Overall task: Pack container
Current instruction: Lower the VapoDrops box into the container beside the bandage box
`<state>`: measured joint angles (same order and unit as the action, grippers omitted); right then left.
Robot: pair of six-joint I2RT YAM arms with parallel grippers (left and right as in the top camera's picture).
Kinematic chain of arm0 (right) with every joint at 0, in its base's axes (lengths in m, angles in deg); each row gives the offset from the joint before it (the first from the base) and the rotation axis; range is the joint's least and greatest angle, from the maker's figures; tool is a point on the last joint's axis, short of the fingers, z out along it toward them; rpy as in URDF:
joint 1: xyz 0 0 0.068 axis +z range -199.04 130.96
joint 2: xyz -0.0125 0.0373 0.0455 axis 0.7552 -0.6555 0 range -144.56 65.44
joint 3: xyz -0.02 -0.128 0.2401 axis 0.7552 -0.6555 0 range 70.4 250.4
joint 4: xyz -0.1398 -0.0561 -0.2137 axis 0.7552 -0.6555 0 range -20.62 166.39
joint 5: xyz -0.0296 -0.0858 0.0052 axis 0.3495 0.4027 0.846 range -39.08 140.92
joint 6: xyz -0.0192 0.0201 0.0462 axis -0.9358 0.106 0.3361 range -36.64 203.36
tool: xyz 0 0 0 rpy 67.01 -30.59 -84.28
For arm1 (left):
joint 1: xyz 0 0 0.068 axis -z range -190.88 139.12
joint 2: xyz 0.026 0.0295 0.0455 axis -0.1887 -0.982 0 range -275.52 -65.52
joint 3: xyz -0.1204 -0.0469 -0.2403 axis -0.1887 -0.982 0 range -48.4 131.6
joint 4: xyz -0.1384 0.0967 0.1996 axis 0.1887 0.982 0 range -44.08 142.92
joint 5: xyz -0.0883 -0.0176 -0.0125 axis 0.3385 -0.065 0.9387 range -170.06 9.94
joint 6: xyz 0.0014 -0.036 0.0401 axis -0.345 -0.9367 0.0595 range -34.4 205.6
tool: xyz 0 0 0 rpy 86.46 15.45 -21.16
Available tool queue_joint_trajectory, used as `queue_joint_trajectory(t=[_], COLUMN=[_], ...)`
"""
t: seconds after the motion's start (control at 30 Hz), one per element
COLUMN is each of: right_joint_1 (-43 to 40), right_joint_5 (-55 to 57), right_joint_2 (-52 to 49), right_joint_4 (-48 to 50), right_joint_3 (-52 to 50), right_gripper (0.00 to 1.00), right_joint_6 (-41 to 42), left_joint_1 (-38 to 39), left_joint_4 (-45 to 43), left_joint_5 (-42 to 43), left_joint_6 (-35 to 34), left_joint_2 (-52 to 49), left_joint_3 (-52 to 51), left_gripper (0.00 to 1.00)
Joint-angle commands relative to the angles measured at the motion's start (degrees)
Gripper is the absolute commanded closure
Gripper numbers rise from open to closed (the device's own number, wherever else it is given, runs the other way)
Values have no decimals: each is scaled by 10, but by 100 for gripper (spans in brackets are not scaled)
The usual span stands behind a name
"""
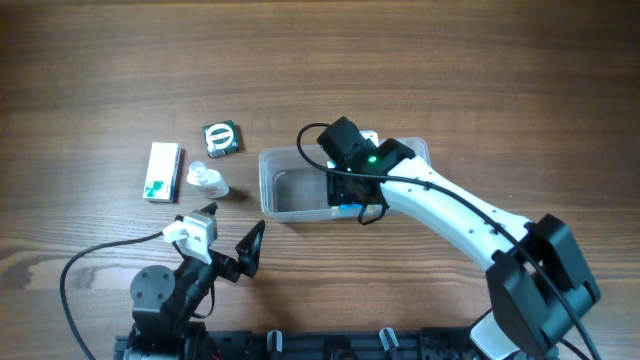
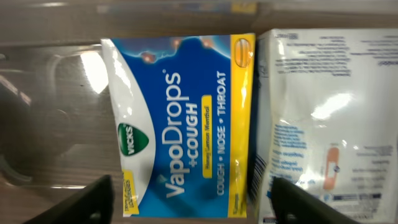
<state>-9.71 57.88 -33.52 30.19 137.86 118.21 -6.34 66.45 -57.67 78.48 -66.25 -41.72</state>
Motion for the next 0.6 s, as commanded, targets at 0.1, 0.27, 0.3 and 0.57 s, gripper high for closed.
queue_joint_trajectory(t=[0.1, 0.27, 0.3, 0.57], right_joint_1=[-8, -60, -69, -99], right_joint_5=[69, 76, 76, -37], right_joint_2=[63, 51, 45, 4], right_joint_4=[-9, -9, -8, 65], right_joint_3=[0, -13, -19, -89], right_gripper=[59, 96, 96, 96], right_joint_6=[-12, -12, -8, -40], left_joint_1=[-3, -3, -3, -3], left_joint_4=[-1, -1, -1, -1], left_joint_5=[3, 3, 3, 3], left_joint_6=[3, 3, 3, 3], left_joint_2=[6, 6, 6, 6], left_joint_3=[-3, -3, -3, -3], left_gripper=[0, 0, 0, 0])
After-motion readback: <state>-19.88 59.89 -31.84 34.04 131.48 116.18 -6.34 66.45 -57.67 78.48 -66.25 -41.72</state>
